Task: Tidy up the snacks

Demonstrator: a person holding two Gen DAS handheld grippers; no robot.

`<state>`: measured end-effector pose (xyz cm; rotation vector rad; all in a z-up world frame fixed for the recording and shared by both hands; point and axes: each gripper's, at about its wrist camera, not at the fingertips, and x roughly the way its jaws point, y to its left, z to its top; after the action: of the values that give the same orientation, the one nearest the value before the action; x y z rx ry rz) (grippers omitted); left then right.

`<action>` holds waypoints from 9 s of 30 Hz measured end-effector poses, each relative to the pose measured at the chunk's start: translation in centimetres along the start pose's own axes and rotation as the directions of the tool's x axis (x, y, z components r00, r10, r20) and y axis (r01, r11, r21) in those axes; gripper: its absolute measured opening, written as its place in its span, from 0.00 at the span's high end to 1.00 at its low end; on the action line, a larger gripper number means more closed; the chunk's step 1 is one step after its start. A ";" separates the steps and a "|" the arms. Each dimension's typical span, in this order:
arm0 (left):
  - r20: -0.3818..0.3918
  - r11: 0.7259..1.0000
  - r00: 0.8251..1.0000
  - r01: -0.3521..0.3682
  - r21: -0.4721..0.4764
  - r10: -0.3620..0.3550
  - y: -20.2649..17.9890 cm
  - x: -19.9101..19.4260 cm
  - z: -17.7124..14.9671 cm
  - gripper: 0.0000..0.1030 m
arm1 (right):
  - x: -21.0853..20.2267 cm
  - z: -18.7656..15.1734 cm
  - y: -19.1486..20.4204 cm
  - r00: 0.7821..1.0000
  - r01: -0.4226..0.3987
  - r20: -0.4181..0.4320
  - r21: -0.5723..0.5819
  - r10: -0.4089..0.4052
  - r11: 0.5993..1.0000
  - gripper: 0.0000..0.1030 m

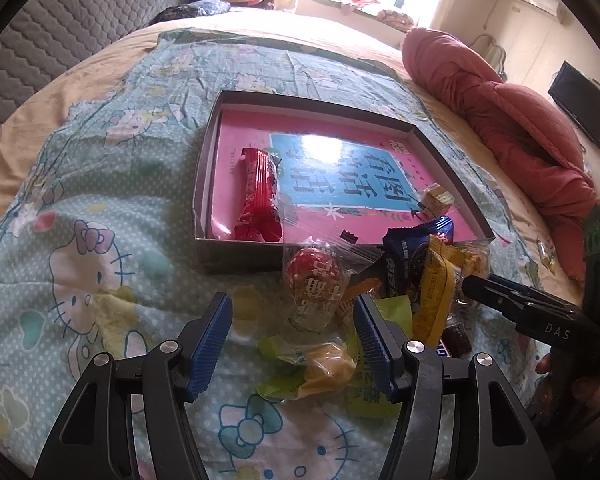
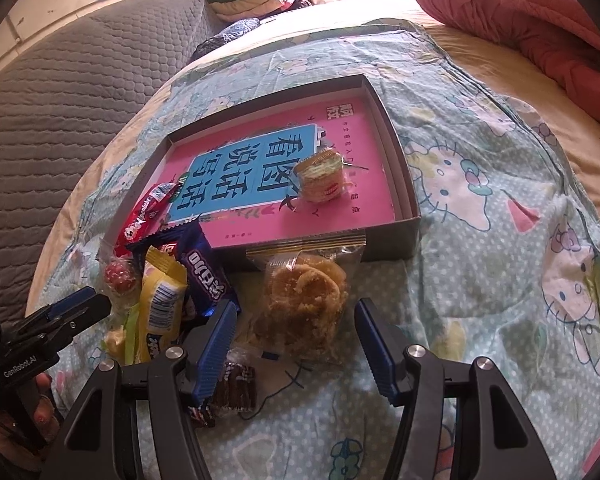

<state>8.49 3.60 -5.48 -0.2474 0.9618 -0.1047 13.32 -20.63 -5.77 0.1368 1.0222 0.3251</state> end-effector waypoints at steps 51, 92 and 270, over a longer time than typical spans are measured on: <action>-0.008 0.999 0.999 0.038 0.023 -0.038 -0.8 3.2 0.7 0.60 | 2.7 0.5 0.9 1.000 0.026 -0.014 -0.139 -0.028 0.990 0.56; 0.092 0.998 0.995 0.048 -0.029 -0.045 1.3 -1.3 1.2 0.63 | -1.1 1.7 1.5 0.994 -0.026 0.104 -0.136 0.041 0.990 0.58; -0.008 0.995 0.995 0.100 -0.010 -0.100 -2.4 7.4 6.0 0.63 | 4.4 7.3 -1.5 0.996 0.029 0.087 -0.098 -0.020 0.995 0.56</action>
<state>17.69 0.77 -7.46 -0.3041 0.9583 -0.1934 21.98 -20.30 -5.95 0.0484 0.9199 0.3439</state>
